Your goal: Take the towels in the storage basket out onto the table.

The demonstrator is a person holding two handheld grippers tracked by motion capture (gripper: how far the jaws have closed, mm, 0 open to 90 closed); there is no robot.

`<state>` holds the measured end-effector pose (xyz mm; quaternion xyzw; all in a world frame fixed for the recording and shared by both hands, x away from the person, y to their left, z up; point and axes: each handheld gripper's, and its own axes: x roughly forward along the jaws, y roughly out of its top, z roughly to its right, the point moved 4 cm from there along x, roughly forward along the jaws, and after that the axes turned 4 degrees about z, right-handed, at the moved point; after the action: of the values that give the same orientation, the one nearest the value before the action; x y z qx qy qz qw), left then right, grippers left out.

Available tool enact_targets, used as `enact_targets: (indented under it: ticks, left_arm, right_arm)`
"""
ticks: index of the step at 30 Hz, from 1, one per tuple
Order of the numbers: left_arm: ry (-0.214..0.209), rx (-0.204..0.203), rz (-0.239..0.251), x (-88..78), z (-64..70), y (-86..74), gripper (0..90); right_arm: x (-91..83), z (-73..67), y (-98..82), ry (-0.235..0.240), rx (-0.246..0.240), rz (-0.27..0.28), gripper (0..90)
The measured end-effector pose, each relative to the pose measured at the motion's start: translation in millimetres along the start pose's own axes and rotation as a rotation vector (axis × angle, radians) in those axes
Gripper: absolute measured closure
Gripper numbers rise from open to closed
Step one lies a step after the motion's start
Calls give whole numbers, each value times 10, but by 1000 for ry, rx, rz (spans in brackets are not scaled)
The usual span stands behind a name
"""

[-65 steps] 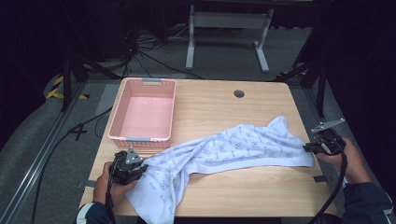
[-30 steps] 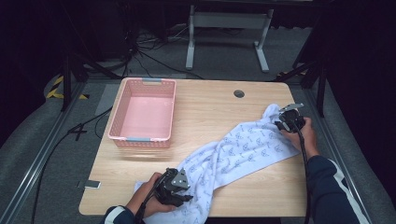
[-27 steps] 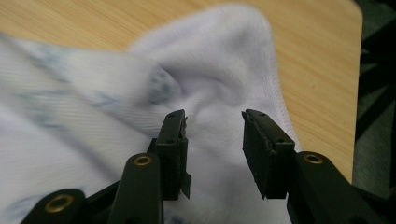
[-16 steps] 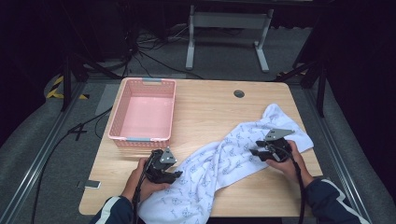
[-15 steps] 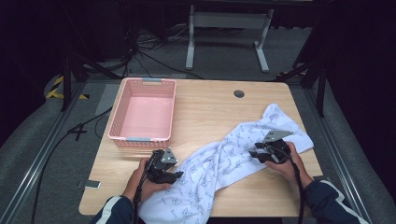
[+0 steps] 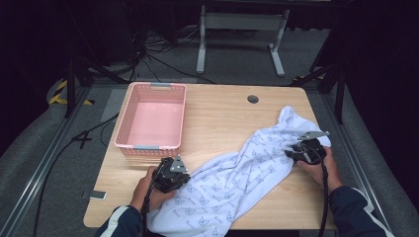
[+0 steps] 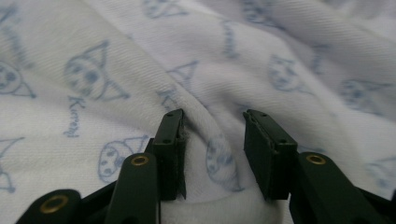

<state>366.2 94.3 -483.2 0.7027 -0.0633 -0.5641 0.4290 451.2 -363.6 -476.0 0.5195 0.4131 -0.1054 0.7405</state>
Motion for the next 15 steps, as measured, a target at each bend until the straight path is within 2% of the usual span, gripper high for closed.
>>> enact_targets:
  ticks: [2, 3, 6, 7, 9, 10, 12, 13, 14, 15]
  left_arm:
    - [-12, -24, 20, -52, 0, -21, 869]
    - [-14, -17, 19, -78, 12, -24, 869]
    - [-38, -3, 38, -121, 129, -19, 870]
    - [-52, 6, 30, -121, 174, -18, 871]
    - [-86, 10, 43, -101, 279, -4, 872]
    - [-102, 12, 44, -90, 327, 6, 871]
    - [-131, 51, 36, -31, 467, 45, 856]
    - [-131, 51, 36, -31, 467, 45, 838]
    - [-153, 76, 19, 31, 570, 71, 838]
    - [-166, 91, 8, 59, 614, 82, 808]
  right_arm:
    - [27, 180, 8, -26, 43, -8, 603]
    - [42, 228, 17, -47, 50, -9, 607]
    - [163, 429, 121, -113, 55, -11, 613]
    - [201, 474, 154, -116, 55, -10, 612]
    - [277, 559, 229, -145, 53, -18, 609]
    - [317, 590, 267, -167, 30, -17, 607]
    - [390, 609, 340, -208, -14, -21, 605]
    - [390, 609, 340, -208, -14, -21, 605]
    - [415, 605, 365, -221, -28, -20, 600]
    - [468, 584, 412, -275, -91, -19, 583]
